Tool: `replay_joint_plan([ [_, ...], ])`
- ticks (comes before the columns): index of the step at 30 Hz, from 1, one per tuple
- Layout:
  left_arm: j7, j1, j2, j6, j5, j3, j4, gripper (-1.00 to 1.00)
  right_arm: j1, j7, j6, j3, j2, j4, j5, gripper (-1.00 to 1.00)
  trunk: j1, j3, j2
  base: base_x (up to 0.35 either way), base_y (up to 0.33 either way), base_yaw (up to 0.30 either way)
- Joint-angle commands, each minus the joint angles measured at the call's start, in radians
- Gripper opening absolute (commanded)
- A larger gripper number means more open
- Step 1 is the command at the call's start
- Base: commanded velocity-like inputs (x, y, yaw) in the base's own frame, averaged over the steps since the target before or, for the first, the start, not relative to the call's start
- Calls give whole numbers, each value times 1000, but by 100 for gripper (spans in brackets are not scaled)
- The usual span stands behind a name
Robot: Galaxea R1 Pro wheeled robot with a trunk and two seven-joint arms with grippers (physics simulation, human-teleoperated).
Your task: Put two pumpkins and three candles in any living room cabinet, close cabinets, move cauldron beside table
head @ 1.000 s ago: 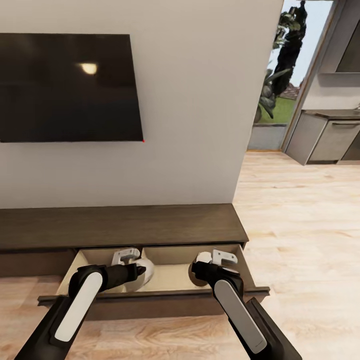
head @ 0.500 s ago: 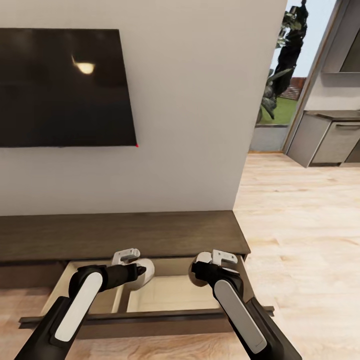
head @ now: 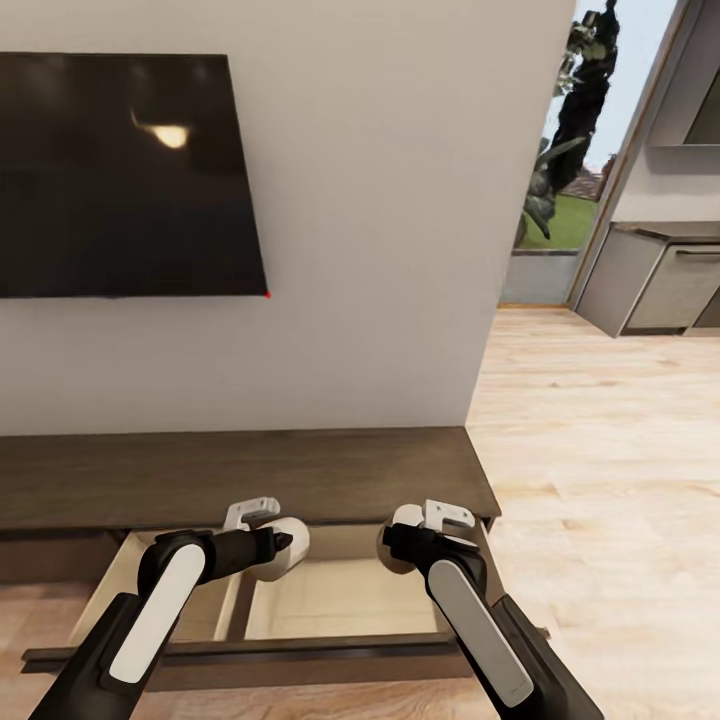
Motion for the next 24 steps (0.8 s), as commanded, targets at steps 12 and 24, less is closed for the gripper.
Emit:
replay_joint_plan([
  [12,9,-1,-3,1,11,-2,-2,-100,-1,-9,4,1,1,0,-7,-100,0,-1,-1,76,-1,0],
  [24,10,-1,-8,-1,13,-4,0,-100,-1,-1,4,2,1,3,-5,-100,42,-35,-78,0,0,0],
])
